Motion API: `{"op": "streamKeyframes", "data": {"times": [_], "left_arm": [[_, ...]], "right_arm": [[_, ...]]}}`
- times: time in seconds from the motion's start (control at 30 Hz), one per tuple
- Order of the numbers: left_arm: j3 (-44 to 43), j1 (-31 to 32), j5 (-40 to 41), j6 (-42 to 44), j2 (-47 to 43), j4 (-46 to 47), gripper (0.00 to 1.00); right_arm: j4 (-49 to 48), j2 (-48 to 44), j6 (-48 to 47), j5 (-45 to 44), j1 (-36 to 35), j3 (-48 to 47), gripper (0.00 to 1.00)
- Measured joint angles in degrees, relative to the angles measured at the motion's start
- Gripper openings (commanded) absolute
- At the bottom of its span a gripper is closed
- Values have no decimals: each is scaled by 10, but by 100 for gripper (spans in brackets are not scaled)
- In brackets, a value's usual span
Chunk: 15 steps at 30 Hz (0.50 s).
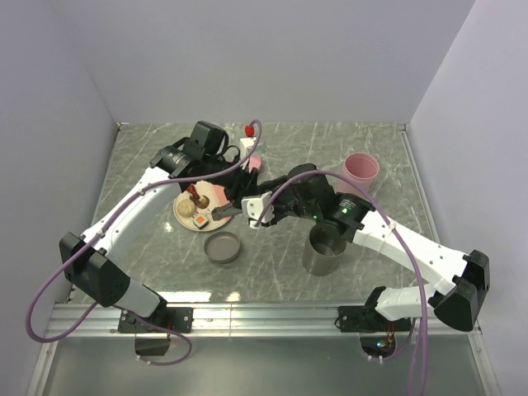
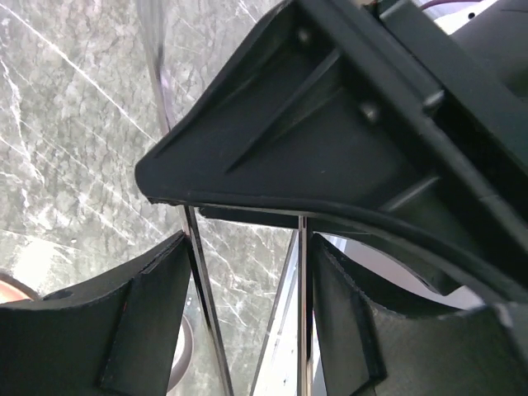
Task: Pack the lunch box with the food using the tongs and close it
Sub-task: Pick up the clamp at the center of the board.
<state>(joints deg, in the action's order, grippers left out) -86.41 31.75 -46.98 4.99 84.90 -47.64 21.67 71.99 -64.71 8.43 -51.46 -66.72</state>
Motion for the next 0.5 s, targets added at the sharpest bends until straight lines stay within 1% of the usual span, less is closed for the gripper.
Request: {"op": "streamKeyframes", "data": {"times": [0.07, 0.23, 0.27, 0.37, 0.5], "left_arm": [[0, 2, 1, 2, -2, -1, 62], [2, 2, 3, 3, -5, -1, 61], [4, 2, 3, 3, -6, 1, 61], [11, 2, 3, 3, -9, 0, 61], [15, 2, 3, 3, -9, 0, 61]], "right_arm": [[5, 3, 0, 0, 1, -4, 49], [16, 7, 2, 0, 1, -12, 40], [18, 7, 3, 0, 1, -13, 36], [28, 10, 5, 0, 1, -19, 33], [36, 12, 5, 0, 1, -20, 33]]}}
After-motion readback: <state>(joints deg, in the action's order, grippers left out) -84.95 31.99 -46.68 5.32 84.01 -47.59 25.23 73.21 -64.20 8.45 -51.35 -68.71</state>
